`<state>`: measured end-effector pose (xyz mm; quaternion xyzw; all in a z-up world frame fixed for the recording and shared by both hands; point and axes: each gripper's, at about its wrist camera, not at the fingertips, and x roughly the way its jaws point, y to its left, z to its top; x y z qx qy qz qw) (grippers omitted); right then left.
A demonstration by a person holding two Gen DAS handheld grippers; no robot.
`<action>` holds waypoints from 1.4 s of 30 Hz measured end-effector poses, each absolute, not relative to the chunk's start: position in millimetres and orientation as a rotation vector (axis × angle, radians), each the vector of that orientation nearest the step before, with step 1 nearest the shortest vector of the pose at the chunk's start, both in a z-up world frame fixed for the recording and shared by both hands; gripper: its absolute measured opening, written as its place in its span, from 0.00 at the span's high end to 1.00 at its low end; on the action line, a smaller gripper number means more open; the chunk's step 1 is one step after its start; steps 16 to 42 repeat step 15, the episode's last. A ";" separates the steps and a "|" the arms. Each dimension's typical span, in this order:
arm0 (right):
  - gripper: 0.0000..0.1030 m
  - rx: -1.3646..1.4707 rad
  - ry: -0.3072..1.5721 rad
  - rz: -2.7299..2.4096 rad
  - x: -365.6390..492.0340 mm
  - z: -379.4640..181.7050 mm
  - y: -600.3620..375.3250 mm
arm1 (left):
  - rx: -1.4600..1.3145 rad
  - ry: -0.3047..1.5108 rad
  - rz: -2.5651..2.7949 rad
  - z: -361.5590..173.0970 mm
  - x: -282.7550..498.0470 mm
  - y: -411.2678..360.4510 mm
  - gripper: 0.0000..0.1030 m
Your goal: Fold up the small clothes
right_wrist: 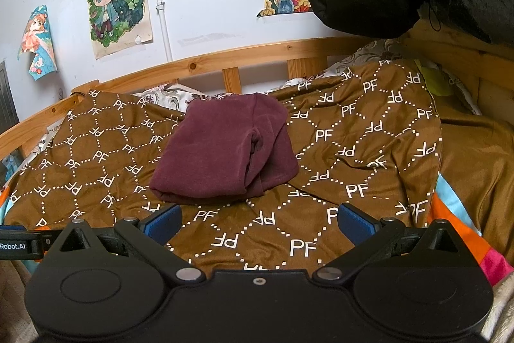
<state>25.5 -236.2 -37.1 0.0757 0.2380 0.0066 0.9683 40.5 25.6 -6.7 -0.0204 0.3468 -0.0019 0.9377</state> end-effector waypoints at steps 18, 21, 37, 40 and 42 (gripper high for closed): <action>0.00 0.155 0.484 0.014 27.4 -34.9 -237.7 | -0.040 0.707 -0.010 -5.7 40.6 25.6 0.01; 0.00 0.155 0.484 0.014 27.4 -34.9 -237.7 | -0.040 0.707 -0.010 -5.7 40.6 25.6 0.01; 0.00 0.155 0.484 0.014 27.4 -34.9 -237.7 | -0.040 0.707 -0.010 -5.7 40.6 25.6 0.01; 0.00 0.155 0.484 0.014 27.4 -34.9 -237.7 | -0.040 0.707 -0.010 -5.7 40.6 25.6 0.01; 0.00 0.155 0.484 0.014 27.4 -34.9 -237.7 | -0.040 0.707 -0.010 -5.7 40.6 25.6 0.01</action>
